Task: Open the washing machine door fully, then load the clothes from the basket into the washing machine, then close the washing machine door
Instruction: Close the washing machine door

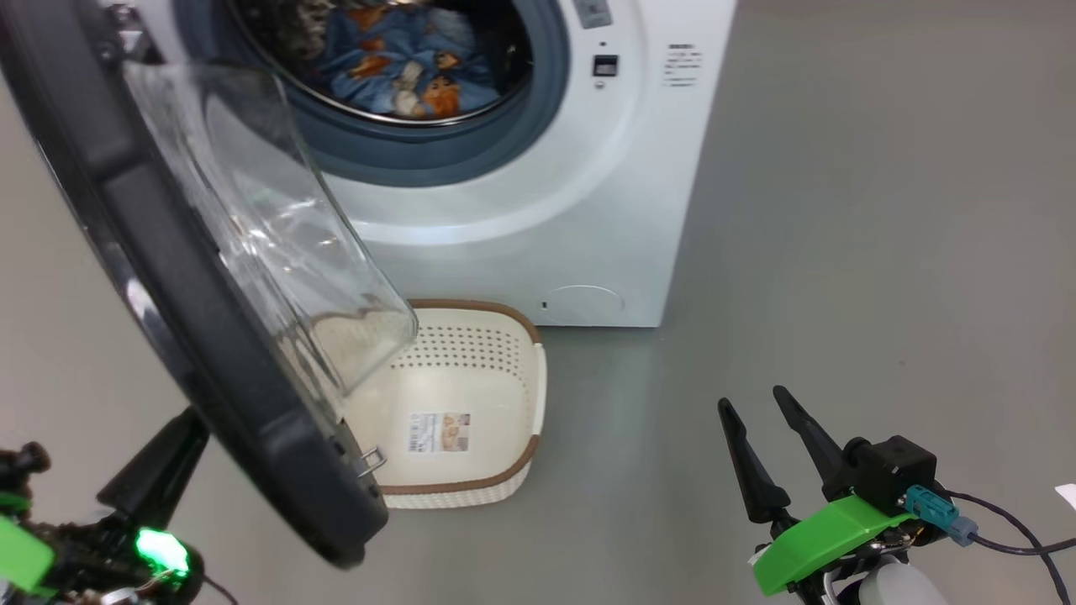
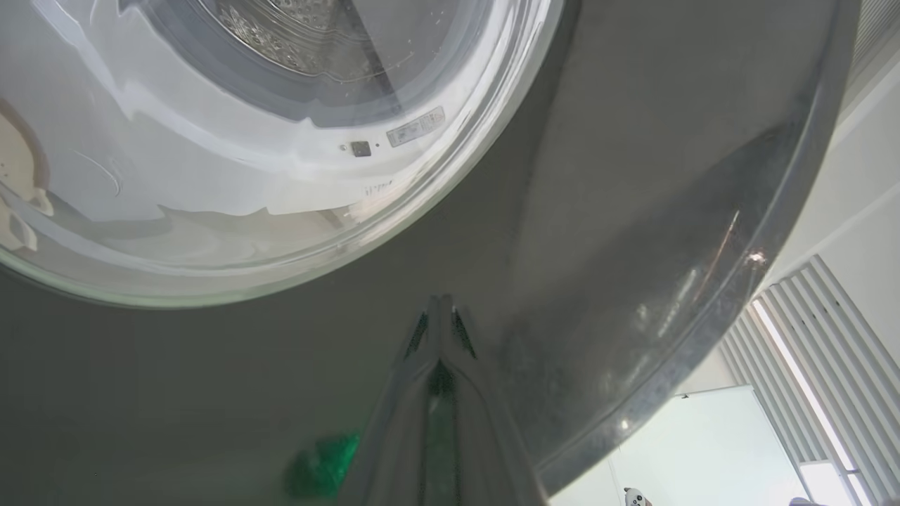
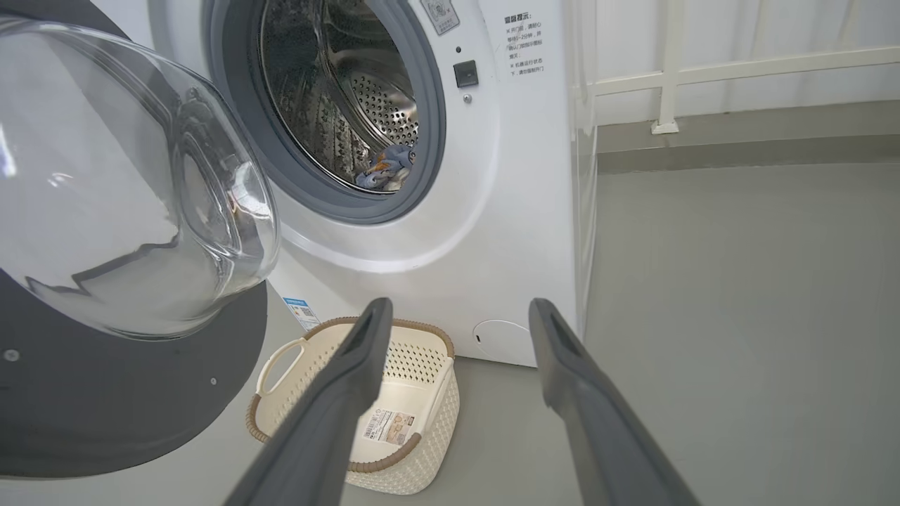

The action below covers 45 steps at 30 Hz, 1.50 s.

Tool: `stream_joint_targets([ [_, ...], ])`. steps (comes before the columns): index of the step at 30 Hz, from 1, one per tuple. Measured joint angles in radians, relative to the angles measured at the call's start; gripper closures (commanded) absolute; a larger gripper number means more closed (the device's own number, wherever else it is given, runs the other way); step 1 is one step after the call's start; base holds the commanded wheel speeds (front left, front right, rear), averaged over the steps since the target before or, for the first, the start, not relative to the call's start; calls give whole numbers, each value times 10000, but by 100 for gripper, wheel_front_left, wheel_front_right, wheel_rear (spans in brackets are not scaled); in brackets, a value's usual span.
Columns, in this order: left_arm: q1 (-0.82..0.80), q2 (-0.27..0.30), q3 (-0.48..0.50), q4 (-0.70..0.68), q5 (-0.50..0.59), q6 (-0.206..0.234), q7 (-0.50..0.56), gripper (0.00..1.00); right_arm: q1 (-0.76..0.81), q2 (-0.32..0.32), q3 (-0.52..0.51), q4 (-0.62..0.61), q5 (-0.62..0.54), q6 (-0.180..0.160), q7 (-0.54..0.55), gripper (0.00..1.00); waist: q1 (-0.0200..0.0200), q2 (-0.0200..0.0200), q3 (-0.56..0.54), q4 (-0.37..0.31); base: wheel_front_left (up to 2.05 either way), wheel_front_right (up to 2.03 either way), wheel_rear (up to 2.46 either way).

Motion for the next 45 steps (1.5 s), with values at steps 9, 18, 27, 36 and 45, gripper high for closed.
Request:
stream_joint_targets([
  [9, -560, -12, -1394, 539, -240, -431, -1440, 100, -20, 2, 4, 63, 94, 0, -117, 0, 0, 0, 146, -1051, 0, 0, 0],
  [18, -1560, -8, -1779, 1641, -50, -779, -2759, 100, -97, 4, 17, 82, 226, 0, -182, 0, 0, 0, 369, -2077, 0, 0, 0],
  [27, -2538, -52, -2113, 2725, 33, -1032, -3787, 100, -270, 4, 54, 173, 270, 0, -244, 0, 0, 0, 489, -2810, 0, 0, 0],
  [36, -1961, -69, -1925, 2466, 303, -1039, -4305, 100, -252, 4, -88, 205, 362, 0, -245, 0, 0, 0, 71, -2514, 0, 0, 0],
  [45, -595, -65, -1935, 2098, 309, -1041, -4932, 100, -31, 8, -86, 201, 487, 0, -245, 0, 0, 0, -399, -1948, 0, 0, 0],
])
